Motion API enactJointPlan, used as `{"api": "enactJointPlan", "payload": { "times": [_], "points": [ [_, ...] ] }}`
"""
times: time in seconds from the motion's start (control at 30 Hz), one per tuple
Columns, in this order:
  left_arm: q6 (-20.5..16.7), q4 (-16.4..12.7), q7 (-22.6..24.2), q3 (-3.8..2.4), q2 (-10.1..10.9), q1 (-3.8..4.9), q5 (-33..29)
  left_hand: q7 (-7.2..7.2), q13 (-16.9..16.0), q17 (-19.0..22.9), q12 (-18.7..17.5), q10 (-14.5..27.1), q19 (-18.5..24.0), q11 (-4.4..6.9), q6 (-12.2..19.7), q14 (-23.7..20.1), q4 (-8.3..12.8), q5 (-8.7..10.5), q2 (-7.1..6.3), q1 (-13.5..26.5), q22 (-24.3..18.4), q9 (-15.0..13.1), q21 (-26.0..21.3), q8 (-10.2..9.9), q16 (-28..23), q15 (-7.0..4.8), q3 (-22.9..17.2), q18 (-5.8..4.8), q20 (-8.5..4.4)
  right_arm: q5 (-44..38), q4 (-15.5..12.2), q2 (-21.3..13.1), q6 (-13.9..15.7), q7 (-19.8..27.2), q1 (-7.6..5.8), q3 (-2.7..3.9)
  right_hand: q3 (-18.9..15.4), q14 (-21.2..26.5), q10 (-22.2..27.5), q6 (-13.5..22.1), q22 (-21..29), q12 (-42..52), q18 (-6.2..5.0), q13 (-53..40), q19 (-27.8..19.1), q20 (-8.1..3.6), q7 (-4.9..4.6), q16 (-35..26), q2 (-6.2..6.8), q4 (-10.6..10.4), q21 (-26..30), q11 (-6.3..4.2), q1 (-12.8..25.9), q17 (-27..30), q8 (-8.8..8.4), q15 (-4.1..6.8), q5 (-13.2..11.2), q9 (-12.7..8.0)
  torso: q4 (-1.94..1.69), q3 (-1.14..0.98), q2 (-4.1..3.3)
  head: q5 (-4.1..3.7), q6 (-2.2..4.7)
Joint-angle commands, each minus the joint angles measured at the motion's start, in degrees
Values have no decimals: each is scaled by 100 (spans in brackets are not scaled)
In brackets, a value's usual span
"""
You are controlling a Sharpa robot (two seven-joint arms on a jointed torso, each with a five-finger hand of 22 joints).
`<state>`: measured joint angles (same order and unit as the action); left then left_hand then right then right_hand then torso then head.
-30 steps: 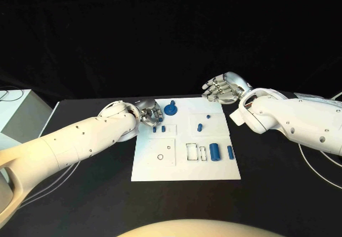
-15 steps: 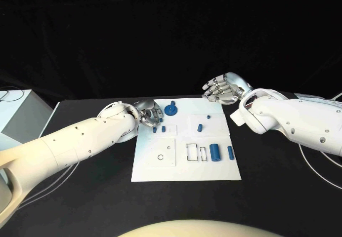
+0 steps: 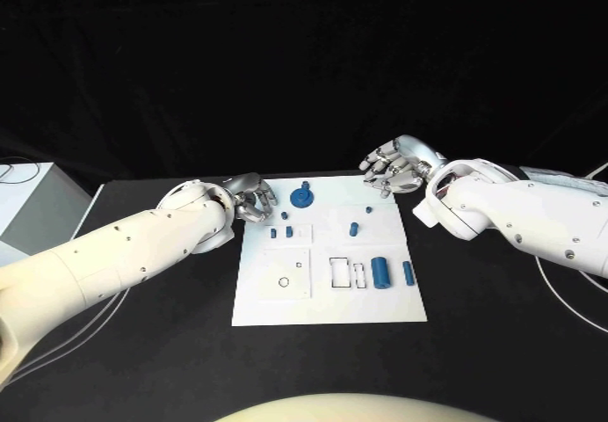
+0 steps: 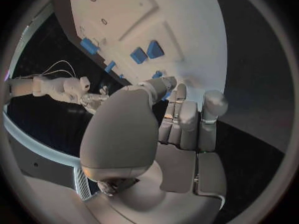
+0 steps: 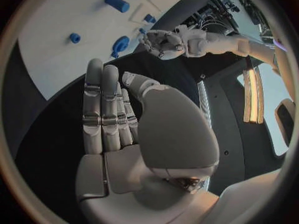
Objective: Assemble the parts on the task board
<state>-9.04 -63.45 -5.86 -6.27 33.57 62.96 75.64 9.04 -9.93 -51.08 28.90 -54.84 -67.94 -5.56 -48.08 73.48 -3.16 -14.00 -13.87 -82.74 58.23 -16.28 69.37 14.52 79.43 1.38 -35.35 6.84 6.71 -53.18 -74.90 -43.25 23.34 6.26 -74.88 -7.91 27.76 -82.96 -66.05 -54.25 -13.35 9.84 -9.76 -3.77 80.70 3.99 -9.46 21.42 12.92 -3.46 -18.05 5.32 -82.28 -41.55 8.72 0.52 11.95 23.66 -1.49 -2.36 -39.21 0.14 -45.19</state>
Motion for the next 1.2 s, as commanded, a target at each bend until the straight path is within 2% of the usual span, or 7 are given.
{"api": "enactJointPlan", "payload": {
  "times": [0.03, 0.1, 0.23, 0.43, 0.67, 0.93, 1.2],
  "points": [
    [-271, -39, 537, -78, 126, 5, -947, 59, -31, 574, 26, 77, 483, -33, -130, -401, -48, 7, 19, 92, -582, -39, -454, 84, -262, 30, -45, 208, 35, -1188, 31, 0, -456, -200, 12, 0, 131, -231, -172, -128, -260, -173, -1, 0, 139, -78, 27, 424, 3, 95, -361, -48, 67, -330, -68, 48, -41, -35, 1, -6, 5, -58, 37],
    [-285, -71, 735, -121, 220, 4, -1481, 92, -60, 897, 80, 75, 756, -58, -182, -627, -69, 8, 51, 105, -920, -56, -730, 124, -425, 48, -60, 280, 49, -1532, 56, 4, -528, -258, 22, -2, 264, -273, -296, -207, -446, -290, 10, -10, 161, -108, 60, 765, 15, 147, -594, -73, 130, -591, -104, 60, -59, -45, 3, -7, 6, -98, 54],
    [-150, -258, 1275, -198, 535, -24, -3170, 119, -102, 2008, 154, 142, 1217, -83, -157, -1337, -96, 19, 71, 138, -1518, -64, -1321, 134, -1107, 72, -4, 382, 71, -2468, 164, 20, -669, -447, 80, -15, 485, -425, -415, -294, -1346, -514, 113, -25, 323, -106, 94, 2940, 92, 193, -1534, -100, 310, -2049, -160, 66, -187, -21, -4, -1, 1, -147, 78],
    [353, -621, 1782, -369, 943, -233, -4466, 140, -86, 2265, 149, 201, 1403, -107, -102, -1633, -114, 22, 120, 132, -1793, -72, -1771, 136, -1667, 109, 224, 379, 97, -3390, 224, 51, -666, -785, 161, -31, 559, -454, -160, -265, -2558, -632, 253, -9, 431, -95, 131, 3965, 223, 155, -2671, -83, 495, -2676, -205, 49, -301, 27, -21, -6, -3, -179, 82],
    [621, -1158, 2054, -606, 1294, -532, -5128, 98, 424, 3070, -787, -270, 1762, -148, -53, -1817, -339, 26, 65, 119, -2681, -112, -3146, 179, -3700, 226, 470, 372, 244, -4011, 254, 137, -636, -1142, 237, -48, 513, -485, 19, -225, -3219, -618, 330, -22, 494, -82, 135, 4497, 277, 134, -3284, -73, 551, -2986, -227, 36, -339, 63, -21, 7, -6, -175, 94],
    [684, -1584, 2133, -899, 1508, -826, -5438, 62, 624, 3257, -1715, -1018, 1749, -139, -70, -1659, -491, 42, -8, 98, -3172, -103, -3885, 64, -5153, 330, 556, 335, 353, -4318, 299, 233, -607, -1375, 307, -66, 519, -484, 37, -250, -3426, -607, 350, -33, 497, -76, 130, 4649, 259, 141, -3476, -64, 528, -3054, -215, 29, -323, 88, 5, 4, -7, -200, 91],
    [619, -1677, 2178, -968, 1560, -889, -5519, 116, 622, 3240, -2242, -920, 1719, -248, -127, -1540, -512, 36, -3, 52, -3466, -102, -4317, 18, -5648, 408, 581, 351, 454, -4378, 310, 308, -688, -1450, 355, -76, 578, -482, -60, -359, -3687, -573, 375, -55, 494, -69, 141, 4809, 208, 118, -3712, -73, 539, -3125, -165, 31, -314, 127, -13, 1, -6, -226, 70]
  ]
}}
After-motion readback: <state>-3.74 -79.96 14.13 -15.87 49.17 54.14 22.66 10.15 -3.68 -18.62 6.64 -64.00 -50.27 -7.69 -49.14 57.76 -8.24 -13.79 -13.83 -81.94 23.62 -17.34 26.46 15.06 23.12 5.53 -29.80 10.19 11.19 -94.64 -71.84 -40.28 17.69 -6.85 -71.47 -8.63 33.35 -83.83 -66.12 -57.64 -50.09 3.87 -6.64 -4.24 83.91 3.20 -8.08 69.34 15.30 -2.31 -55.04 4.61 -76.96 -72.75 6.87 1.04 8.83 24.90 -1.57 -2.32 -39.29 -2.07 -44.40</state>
